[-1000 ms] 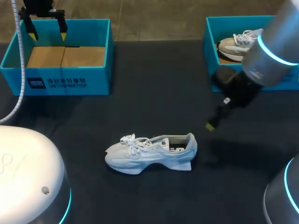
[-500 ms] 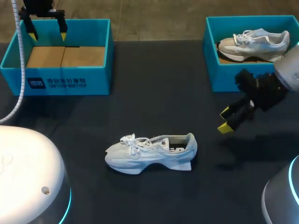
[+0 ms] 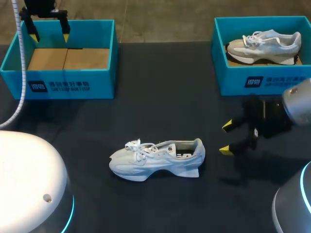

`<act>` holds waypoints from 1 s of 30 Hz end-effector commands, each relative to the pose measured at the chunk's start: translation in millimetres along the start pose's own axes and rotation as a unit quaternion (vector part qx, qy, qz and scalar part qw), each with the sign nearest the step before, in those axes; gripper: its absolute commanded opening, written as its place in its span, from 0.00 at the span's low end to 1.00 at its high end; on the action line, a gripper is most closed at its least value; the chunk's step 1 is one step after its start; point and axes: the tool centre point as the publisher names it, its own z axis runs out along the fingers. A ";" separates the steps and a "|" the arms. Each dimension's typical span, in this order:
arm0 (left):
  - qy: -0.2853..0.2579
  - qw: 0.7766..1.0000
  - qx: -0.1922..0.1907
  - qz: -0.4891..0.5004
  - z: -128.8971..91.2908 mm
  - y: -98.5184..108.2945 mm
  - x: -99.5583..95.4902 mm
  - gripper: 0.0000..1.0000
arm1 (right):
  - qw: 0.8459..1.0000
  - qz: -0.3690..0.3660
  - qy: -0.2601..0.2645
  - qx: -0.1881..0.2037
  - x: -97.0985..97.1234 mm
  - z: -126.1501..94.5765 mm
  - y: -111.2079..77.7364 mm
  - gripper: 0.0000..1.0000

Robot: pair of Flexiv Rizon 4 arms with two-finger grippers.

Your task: Take the shoe out of the shoebox, open the shoe tongue, remove and reinsert the insole, then place the shoe into the shoebox

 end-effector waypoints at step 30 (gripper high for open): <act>0.000 1.000 0.000 0.000 0.0 0.0 0.0 1.00 | 0.982 -0.099 0.027 -0.161 -26.6 16.8 -78.4 1.00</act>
